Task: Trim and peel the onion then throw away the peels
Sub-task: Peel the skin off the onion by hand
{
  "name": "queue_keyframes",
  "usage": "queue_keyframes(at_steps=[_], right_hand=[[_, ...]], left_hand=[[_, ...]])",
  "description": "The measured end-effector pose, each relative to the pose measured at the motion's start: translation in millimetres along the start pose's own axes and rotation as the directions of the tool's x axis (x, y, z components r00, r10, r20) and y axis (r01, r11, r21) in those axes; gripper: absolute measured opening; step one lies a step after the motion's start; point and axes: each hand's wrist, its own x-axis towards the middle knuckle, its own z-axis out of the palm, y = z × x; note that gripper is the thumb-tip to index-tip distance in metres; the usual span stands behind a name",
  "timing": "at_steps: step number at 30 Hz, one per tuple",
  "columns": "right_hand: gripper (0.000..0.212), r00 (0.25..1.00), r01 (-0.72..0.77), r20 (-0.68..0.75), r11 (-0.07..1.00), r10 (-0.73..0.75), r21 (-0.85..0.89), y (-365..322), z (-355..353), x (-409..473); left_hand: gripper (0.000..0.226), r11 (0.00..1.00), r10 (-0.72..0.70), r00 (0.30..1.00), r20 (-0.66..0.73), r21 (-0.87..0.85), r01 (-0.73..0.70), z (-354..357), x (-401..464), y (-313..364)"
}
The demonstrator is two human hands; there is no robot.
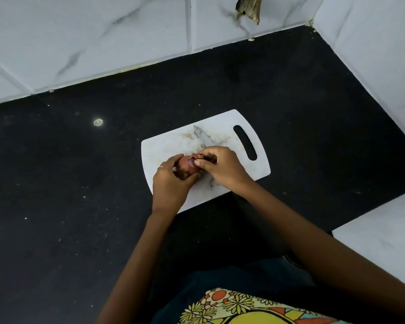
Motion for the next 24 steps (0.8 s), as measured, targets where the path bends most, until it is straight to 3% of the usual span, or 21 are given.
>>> queue_keyframes(at_steps=[8,12,15,18,21,24], right_hand=[[0.019,0.999,-0.053,-0.001,0.989,0.054,0.139,3,-3,1],[0.019,0.989,-0.141,0.014,0.929,0.145,0.342,4,-3,4],[0.021,0.975,-0.217,0.082,0.785,0.209,0.58,0,-5,4],[0.013,0.95,-0.301,0.199,0.542,0.24,0.785,-2,-8,3],[0.013,0.927,-0.354,0.293,0.291,0.233,0.889,-1,-11,-1],[0.016,0.921,-0.365,0.334,0.143,0.202,0.92,0,-11,-4]], left_hand=[[0.044,0.977,-0.04,0.99,0.132,-0.201,0.066,-10,8,2],[0.042,0.899,-0.109,0.973,0.203,-0.397,0.183,-14,6,-1],[0.044,0.746,-0.198,0.941,0.274,-0.58,0.326,-16,3,0],[0.042,0.543,-0.275,0.898,0.344,-0.715,0.44,-17,2,3],[0.04,0.416,-0.294,0.875,0.385,-0.773,0.48,-17,0,7],[0.039,0.325,-0.301,0.863,0.407,-0.807,0.494,-17,-1,10]])
